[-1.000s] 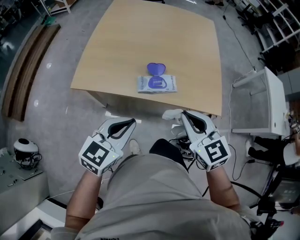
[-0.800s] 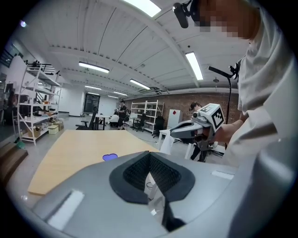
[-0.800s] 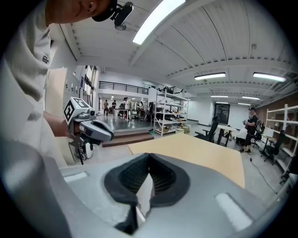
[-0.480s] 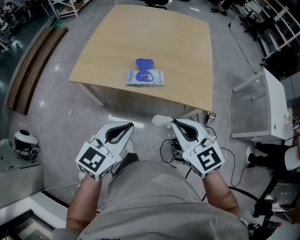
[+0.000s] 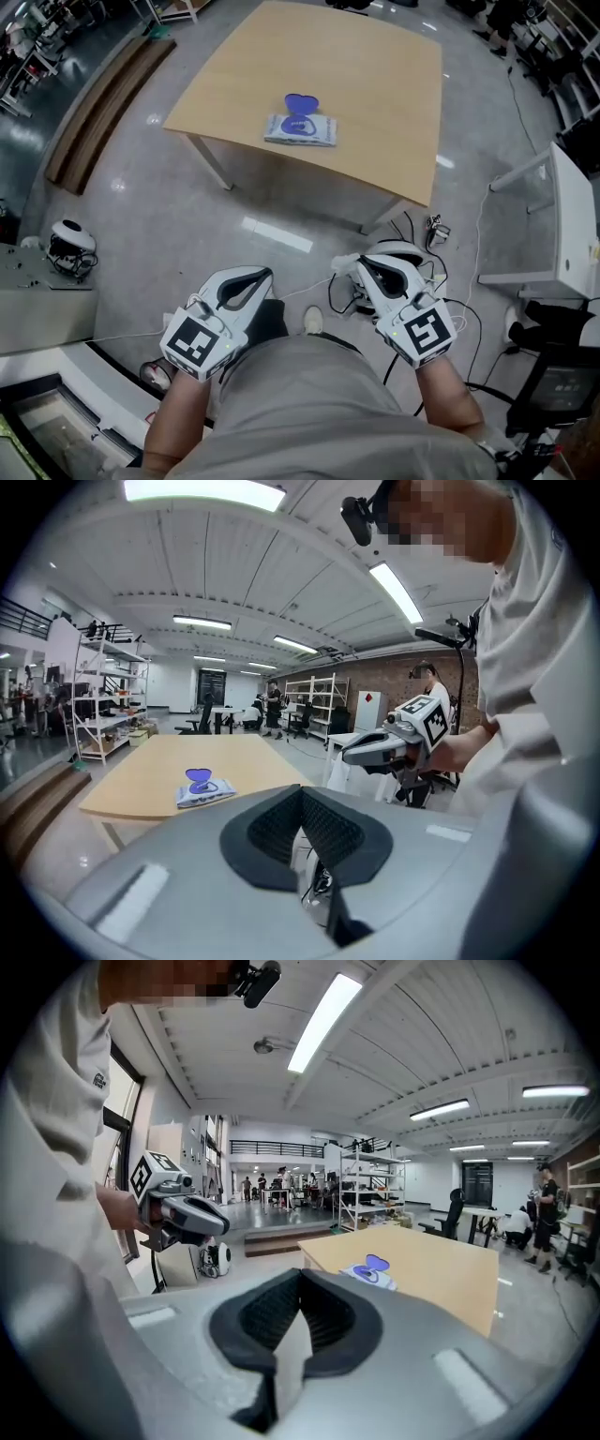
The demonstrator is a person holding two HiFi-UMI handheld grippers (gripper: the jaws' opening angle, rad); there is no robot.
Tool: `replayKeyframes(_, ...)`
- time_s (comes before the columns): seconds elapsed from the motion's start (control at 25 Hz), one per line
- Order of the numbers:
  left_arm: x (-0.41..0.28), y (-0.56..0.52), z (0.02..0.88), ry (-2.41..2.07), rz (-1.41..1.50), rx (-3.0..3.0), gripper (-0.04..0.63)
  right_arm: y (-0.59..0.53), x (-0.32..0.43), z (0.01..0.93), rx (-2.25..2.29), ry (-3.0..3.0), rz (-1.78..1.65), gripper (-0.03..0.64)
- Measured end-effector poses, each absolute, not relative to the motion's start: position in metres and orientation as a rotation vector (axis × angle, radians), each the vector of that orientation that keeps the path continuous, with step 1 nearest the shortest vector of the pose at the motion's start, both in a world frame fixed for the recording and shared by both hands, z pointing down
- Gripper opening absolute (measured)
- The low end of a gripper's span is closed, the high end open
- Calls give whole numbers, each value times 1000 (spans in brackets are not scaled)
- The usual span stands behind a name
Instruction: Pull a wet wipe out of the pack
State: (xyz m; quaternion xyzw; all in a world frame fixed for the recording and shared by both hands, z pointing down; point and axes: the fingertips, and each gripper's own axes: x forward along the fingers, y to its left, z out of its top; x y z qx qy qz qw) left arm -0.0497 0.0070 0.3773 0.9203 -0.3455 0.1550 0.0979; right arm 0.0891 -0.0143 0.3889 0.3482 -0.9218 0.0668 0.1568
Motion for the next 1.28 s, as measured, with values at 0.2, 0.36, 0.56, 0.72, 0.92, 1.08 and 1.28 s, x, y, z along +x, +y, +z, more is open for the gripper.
replayKeyframes(0.2,-40,31,373,-1019,509,2739,5,12,105,382,1031,-2652,199,3)
replayKeyframes(0.36,-31,39,362,-983,495,2784,5,30,109,378,1066,-2643,195,3)
replayKeyframes(0.56,-41,48,355,-934,456,2819,5,43,95,369,1086,-2635,172,3)
replayKeyframes(0.72,-62,59,353,-923,441,2823,5,55,72,362,1087,-2630,152,3)
replayKeyframes(0.92,-102,84,344,-888,403,2861,5,83,23,347,1090,-2636,141,3)
replayKeyframes(1.08,-121,96,340,-870,386,2863,5,95,-3,336,1081,-2633,109,3)
replayKeyframes(1.28,-135,108,339,-840,377,2877,5,109,-24,329,1070,-2646,92,3)
